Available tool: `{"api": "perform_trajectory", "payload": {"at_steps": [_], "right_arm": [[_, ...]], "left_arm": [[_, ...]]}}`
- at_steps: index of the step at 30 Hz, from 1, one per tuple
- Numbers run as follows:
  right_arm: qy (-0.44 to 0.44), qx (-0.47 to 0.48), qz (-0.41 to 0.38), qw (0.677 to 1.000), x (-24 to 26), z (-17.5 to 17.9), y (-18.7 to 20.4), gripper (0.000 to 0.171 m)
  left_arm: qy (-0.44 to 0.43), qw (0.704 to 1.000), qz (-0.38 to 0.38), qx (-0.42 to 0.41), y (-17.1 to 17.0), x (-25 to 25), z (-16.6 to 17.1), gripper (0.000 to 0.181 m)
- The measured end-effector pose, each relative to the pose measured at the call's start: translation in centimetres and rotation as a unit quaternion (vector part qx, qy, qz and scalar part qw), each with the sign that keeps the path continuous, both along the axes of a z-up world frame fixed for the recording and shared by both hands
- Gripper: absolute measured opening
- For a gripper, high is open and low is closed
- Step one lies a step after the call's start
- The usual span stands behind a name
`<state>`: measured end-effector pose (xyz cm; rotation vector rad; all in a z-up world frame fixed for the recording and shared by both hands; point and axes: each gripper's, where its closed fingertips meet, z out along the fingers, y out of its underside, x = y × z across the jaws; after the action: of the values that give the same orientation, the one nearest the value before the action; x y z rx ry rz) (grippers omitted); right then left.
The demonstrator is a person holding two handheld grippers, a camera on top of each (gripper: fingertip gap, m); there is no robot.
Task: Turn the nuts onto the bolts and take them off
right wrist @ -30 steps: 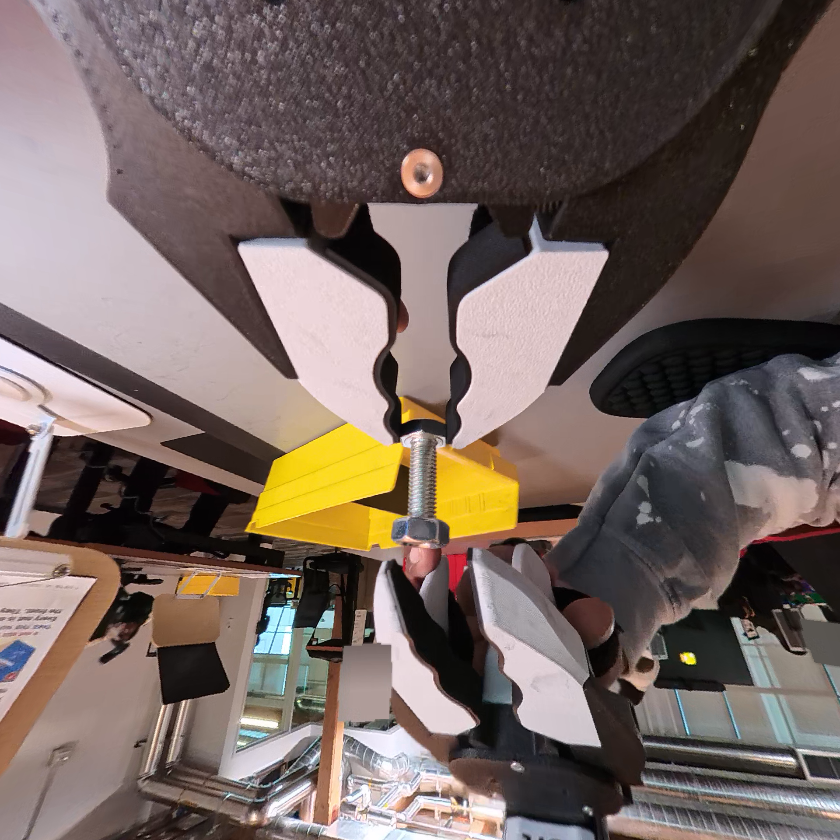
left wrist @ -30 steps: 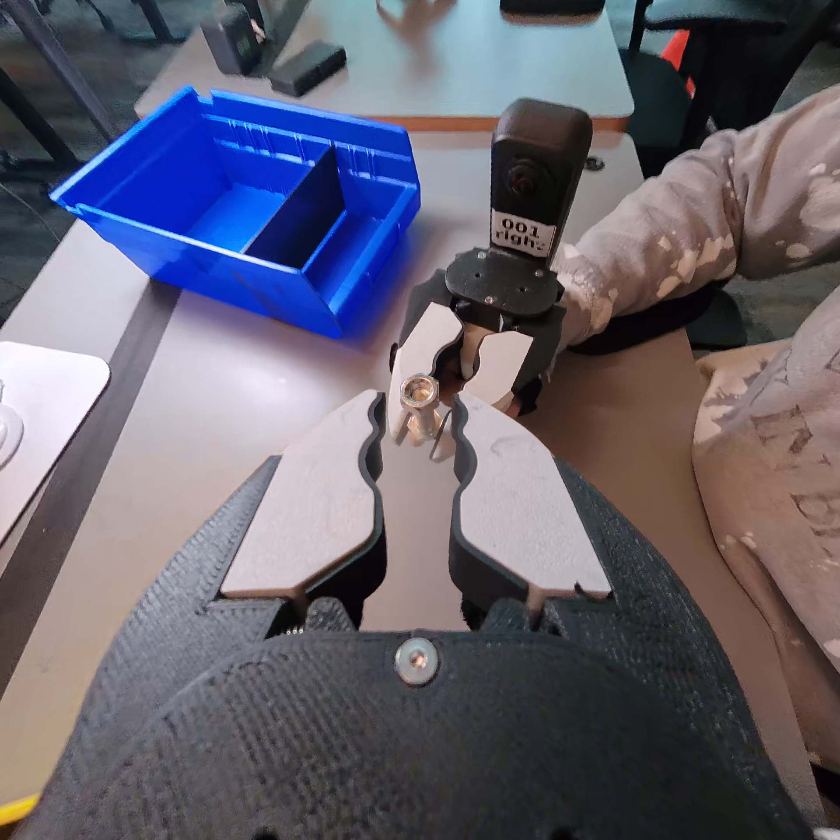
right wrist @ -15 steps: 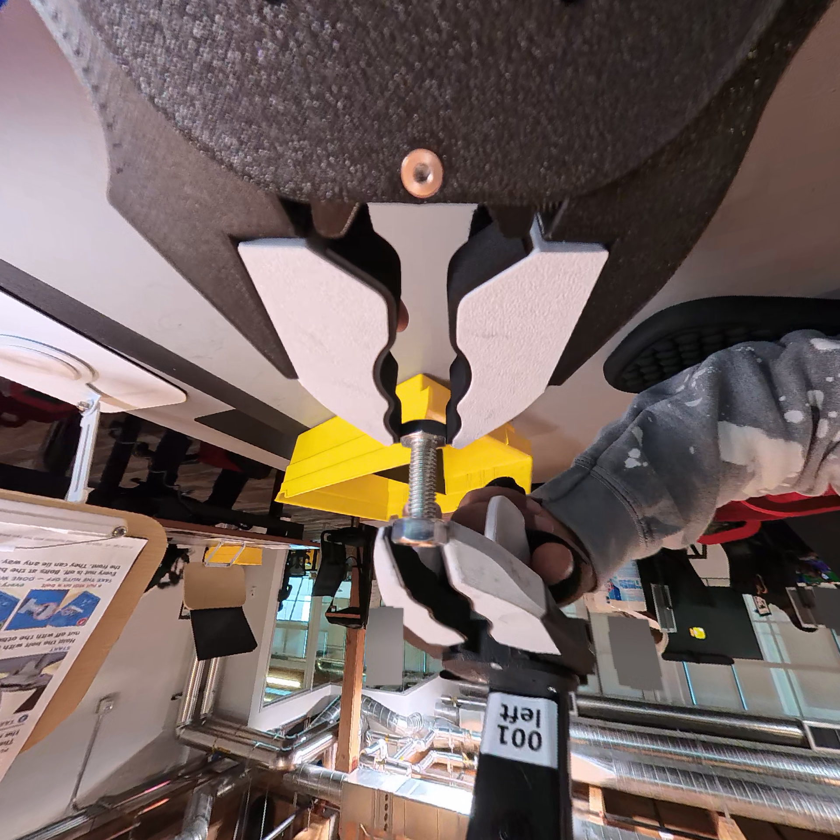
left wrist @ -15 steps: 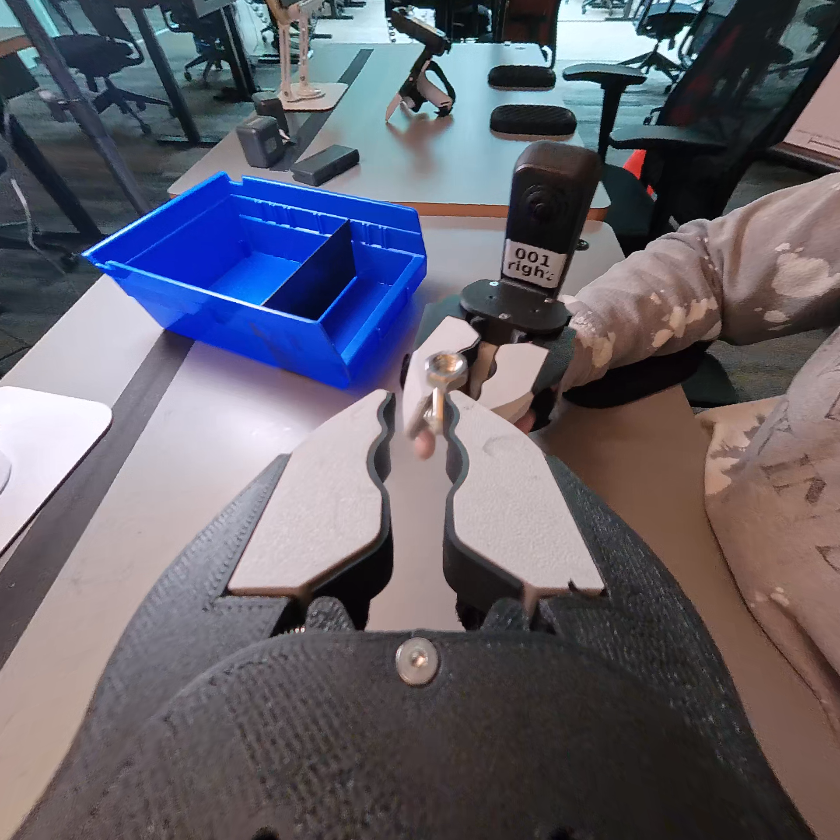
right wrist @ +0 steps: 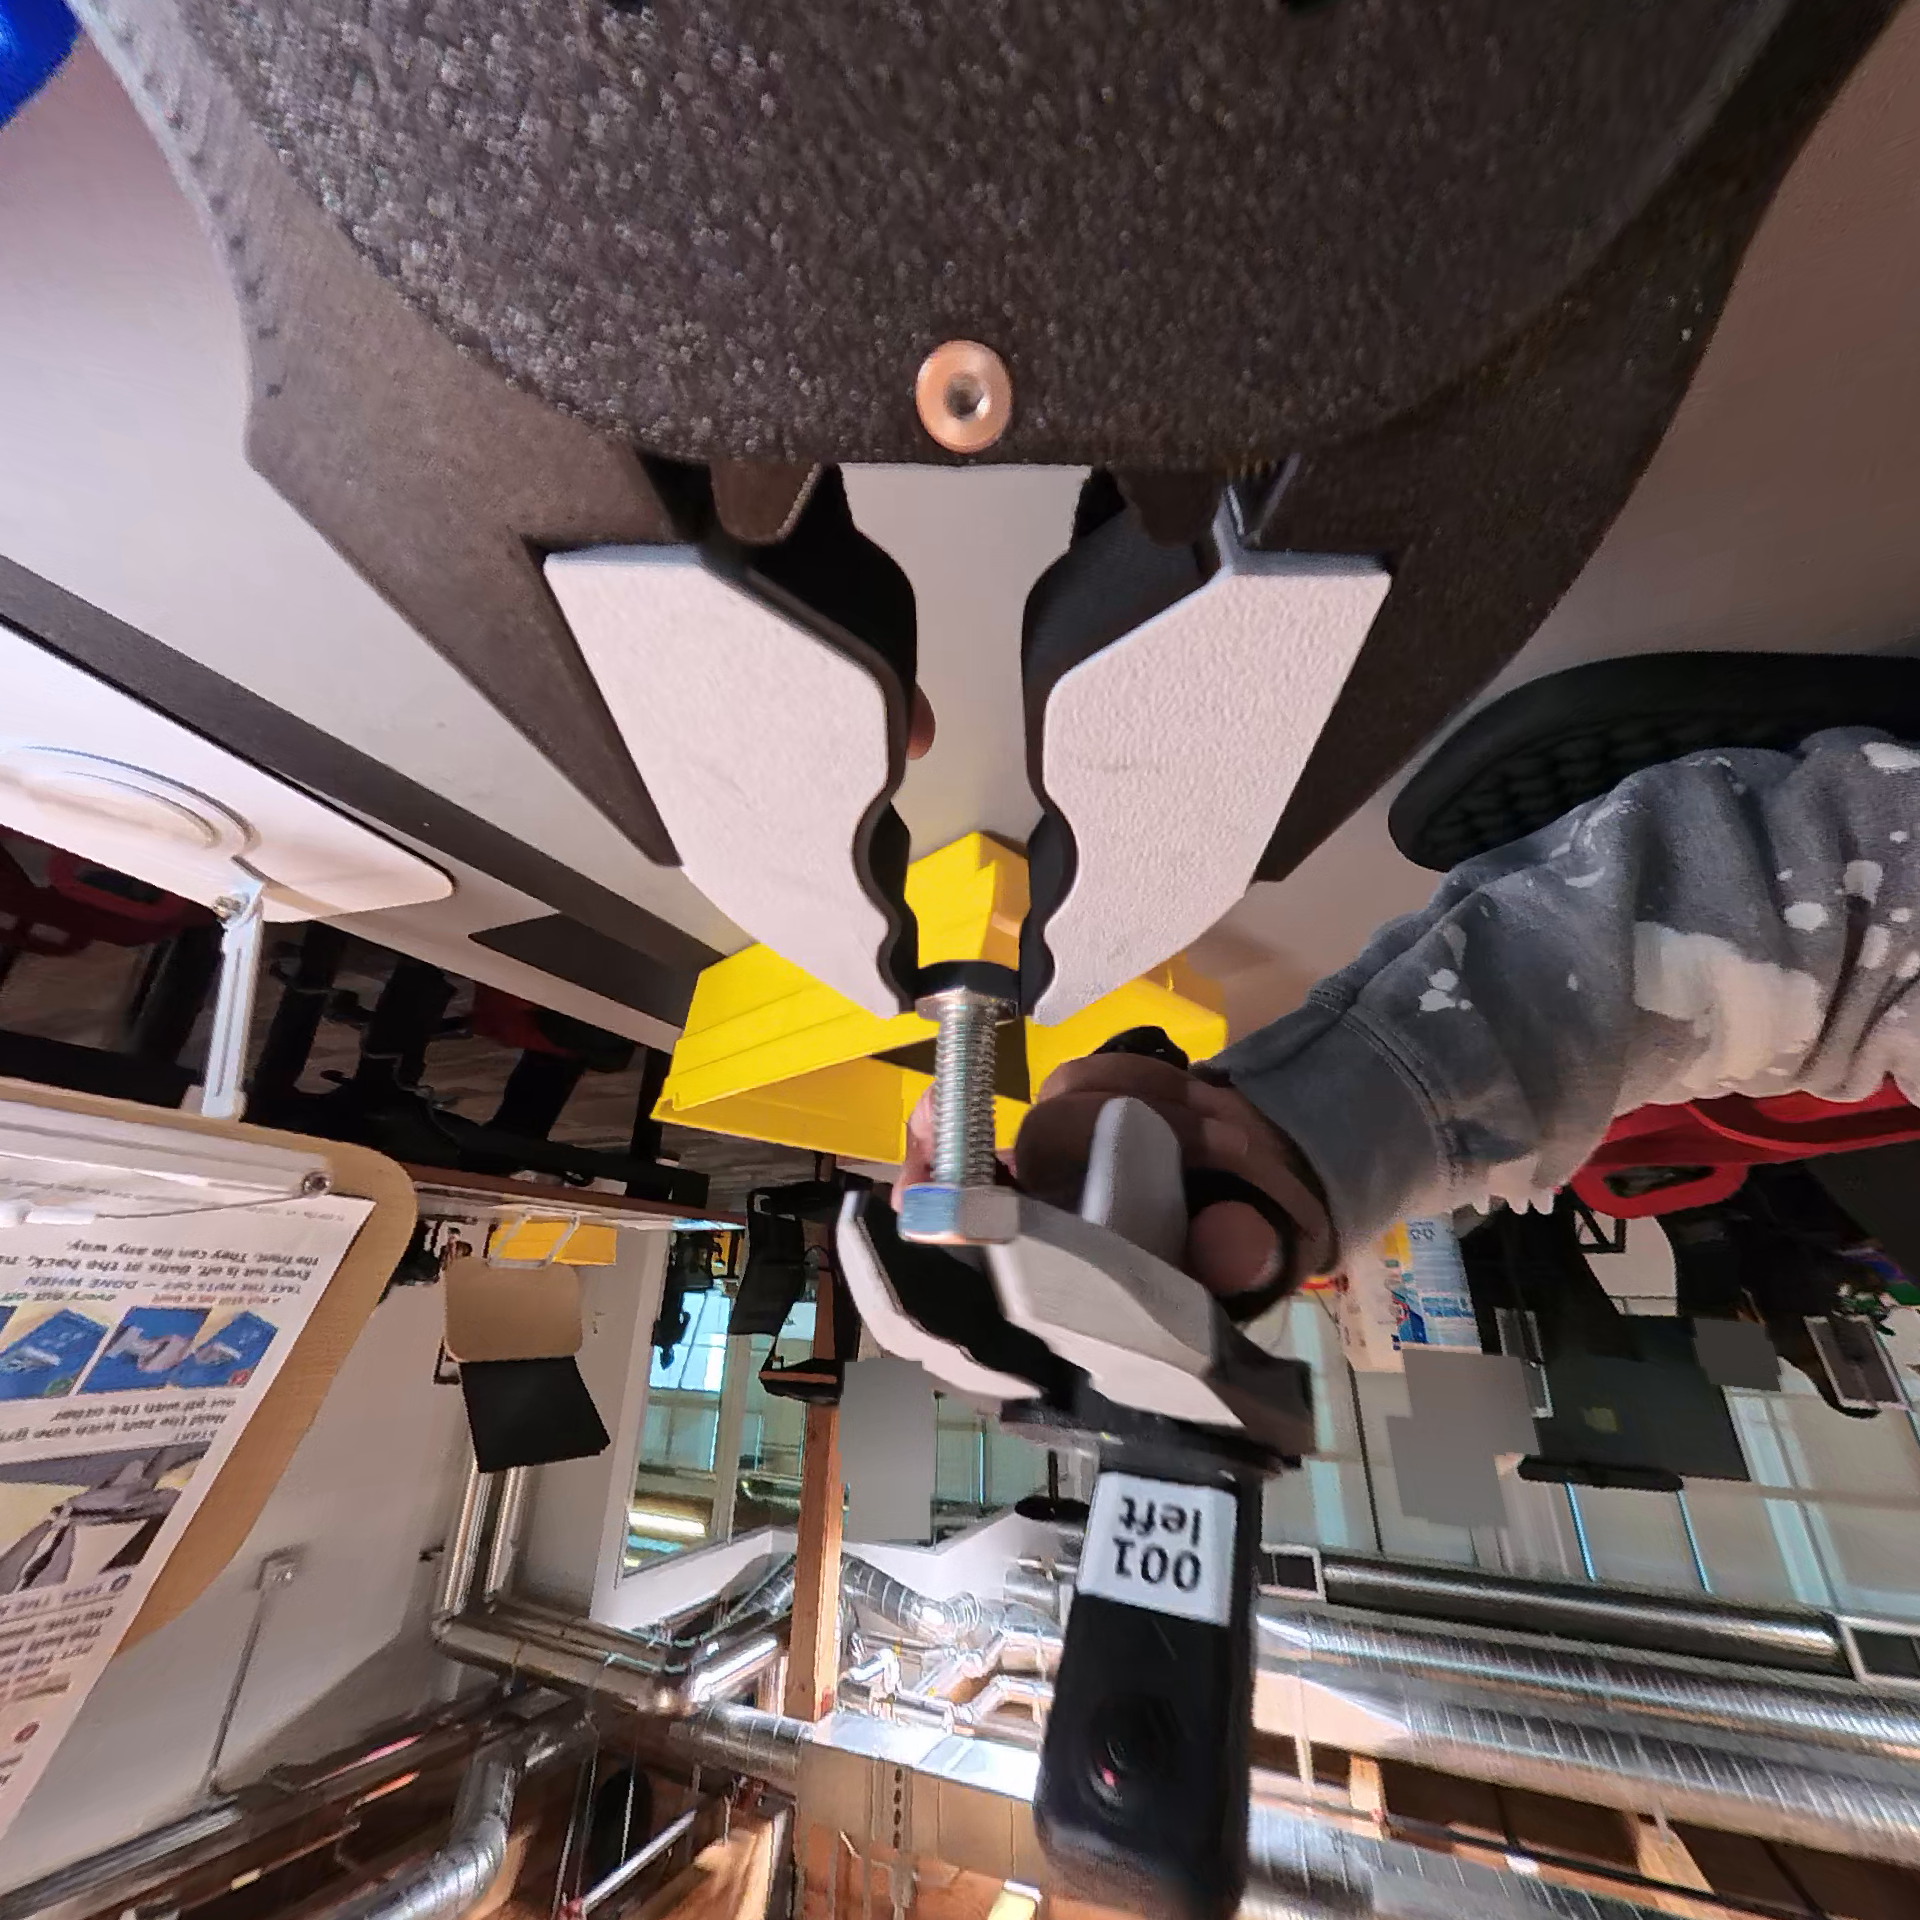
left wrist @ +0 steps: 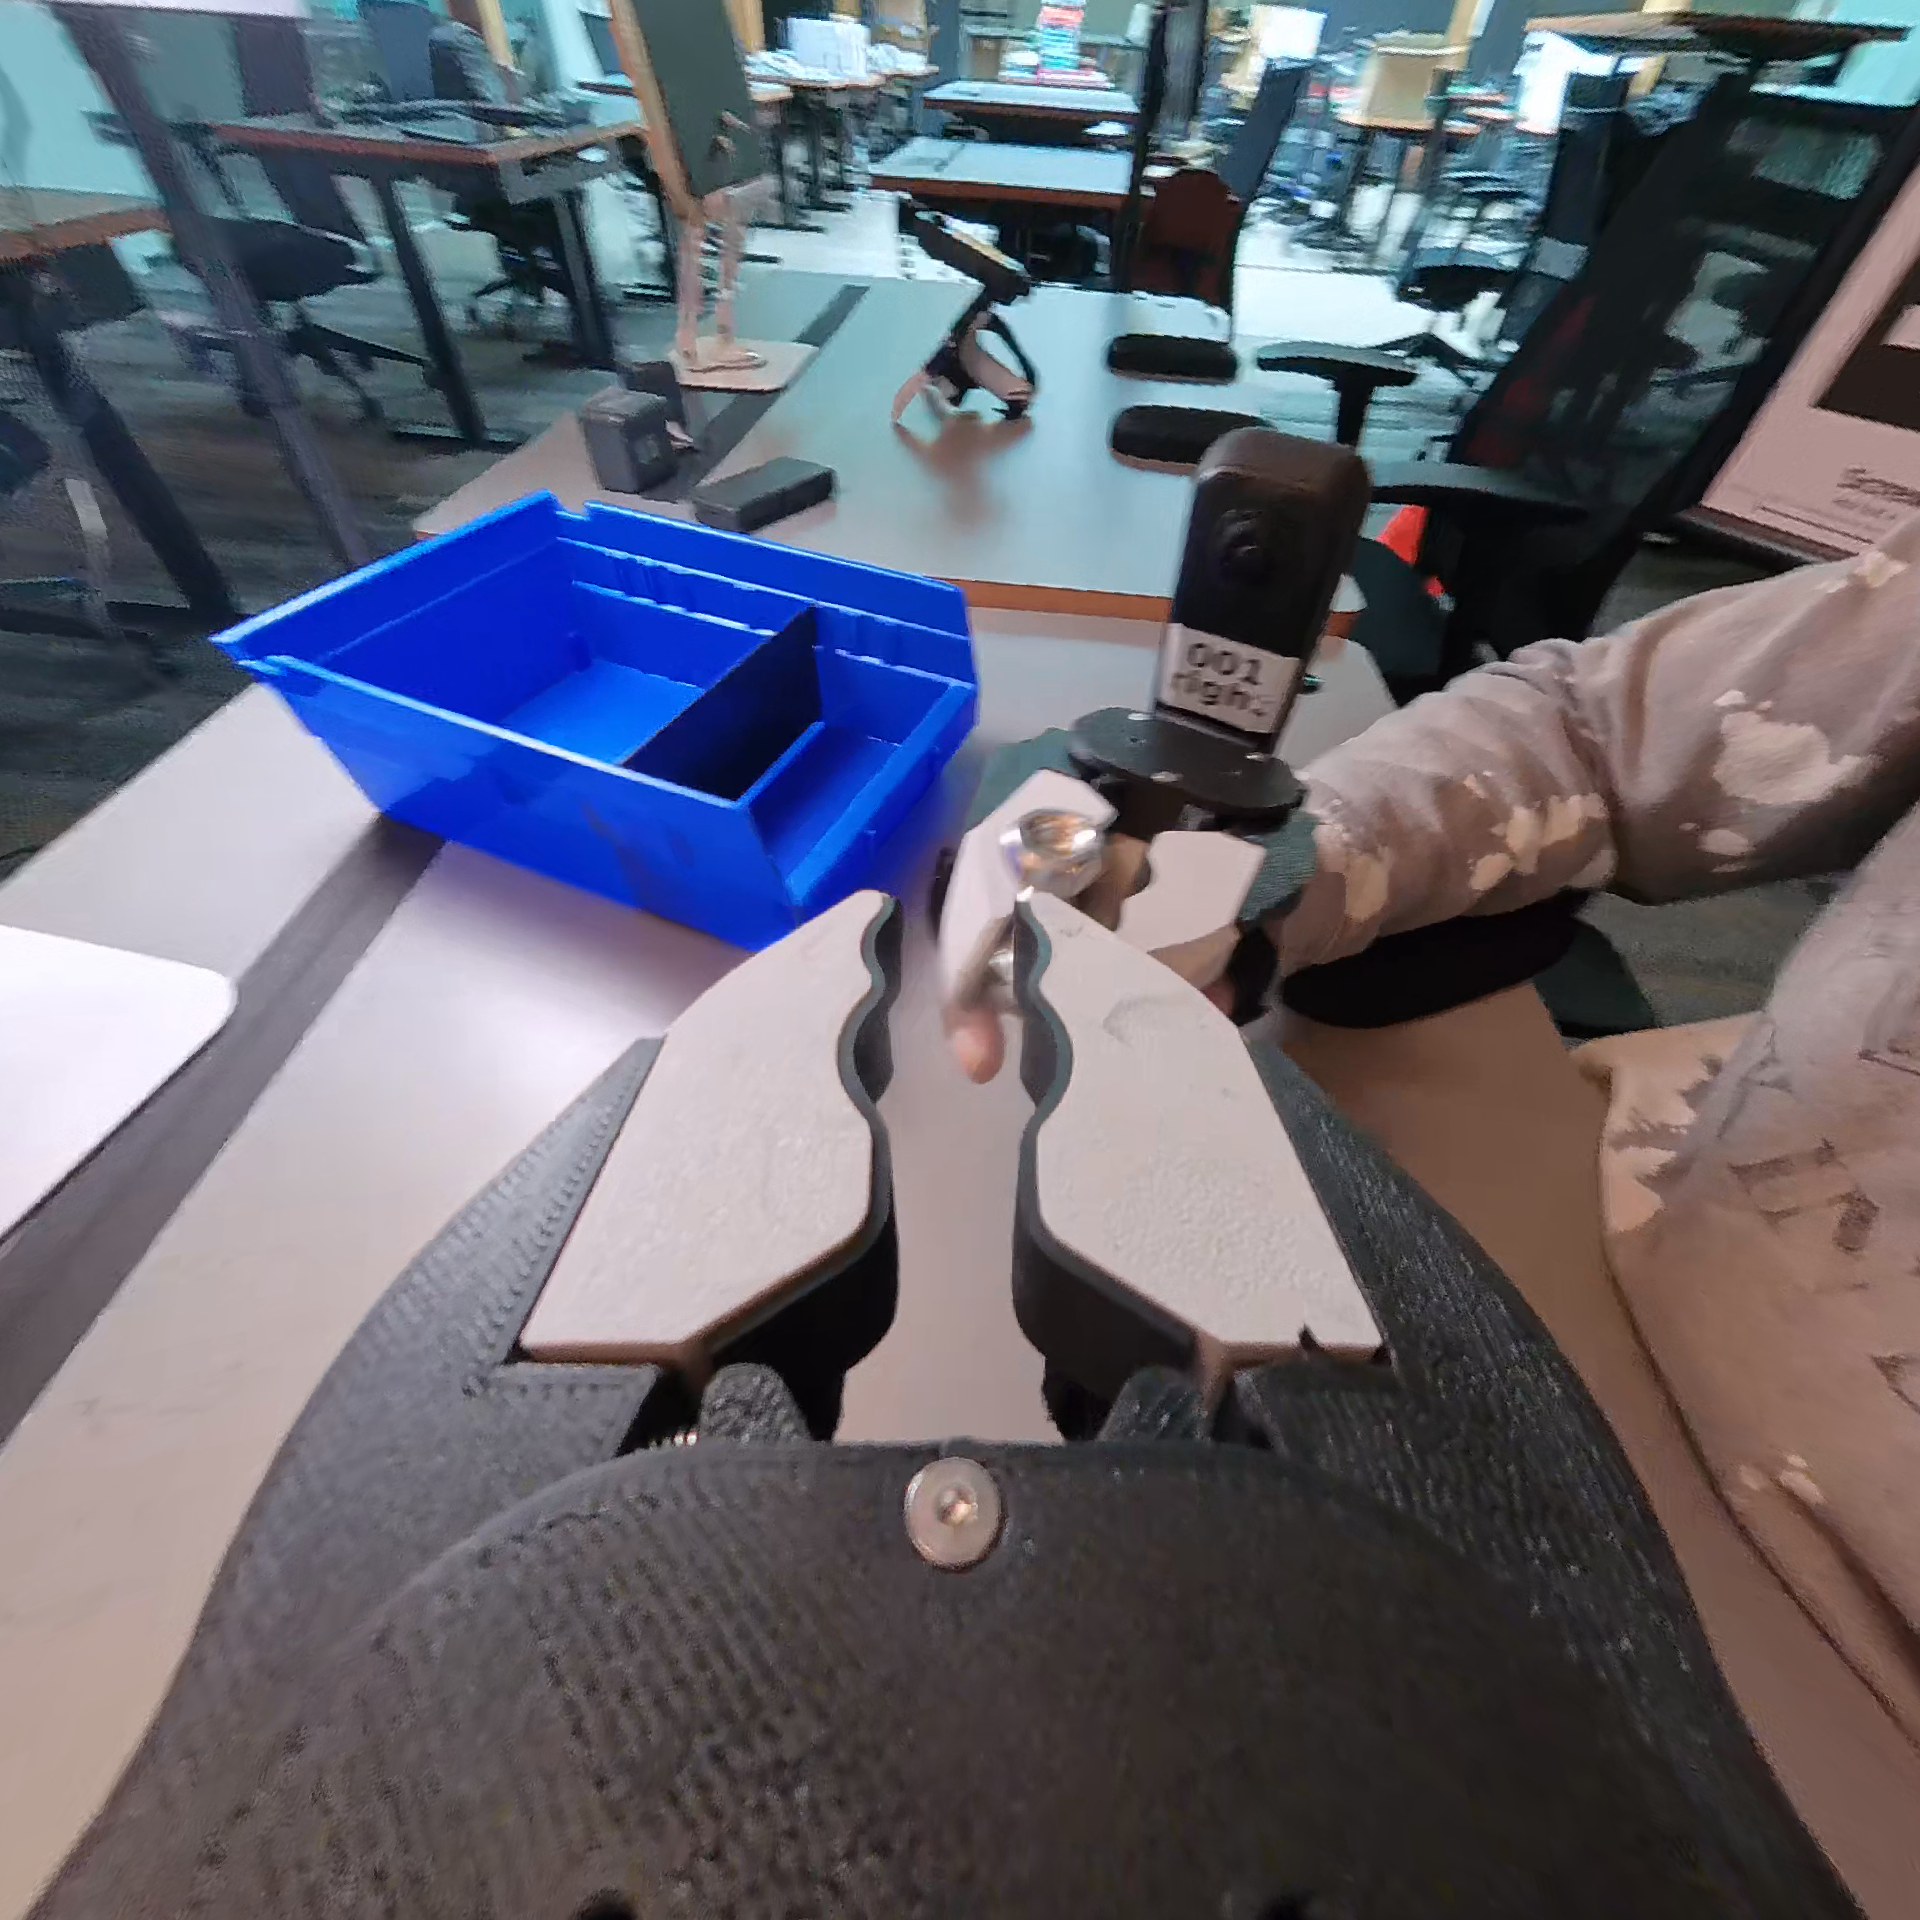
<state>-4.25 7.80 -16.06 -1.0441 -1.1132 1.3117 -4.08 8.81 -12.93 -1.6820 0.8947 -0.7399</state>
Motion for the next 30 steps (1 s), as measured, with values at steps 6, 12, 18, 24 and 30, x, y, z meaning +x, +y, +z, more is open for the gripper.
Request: {"api": "perform_trajectory", "payload": {"at_steps": [6,12,18,24,30], "right_arm": [[0.004,0.001,-0.003,1.0,0.2,0.4,0.2,0.018],[-0.002,-0.005,-0.003,1.0,0.1,0.2,0.3,0.018],[0.044,-0.029,0.024,0.998,1.4,2.0,0.7,0.018],[0.047,-0.033,0.027,0.998,1.3,2.0,0.5,0.018],[0.005,-0.013,0.011,1.0,0.6,0.9,0.3,0.018]], "left_arm": [[-0.024,0.999,-0.021,0.003,-0.5,0.3,0.5,0.026],[-0.039,0.999,-0.012,0.01,0.0,1.1,0.6,0.029],[-0.047,0.998,0.02,0.03,0.7,-0.2,1.1,0.02],[-0.075,0.997,-0.025,0.009,-0.2,1.4,1.2,0.026],[-0.046,0.998,-0.018,0.028,-0.3,2.3,0.8,0.019]]}}
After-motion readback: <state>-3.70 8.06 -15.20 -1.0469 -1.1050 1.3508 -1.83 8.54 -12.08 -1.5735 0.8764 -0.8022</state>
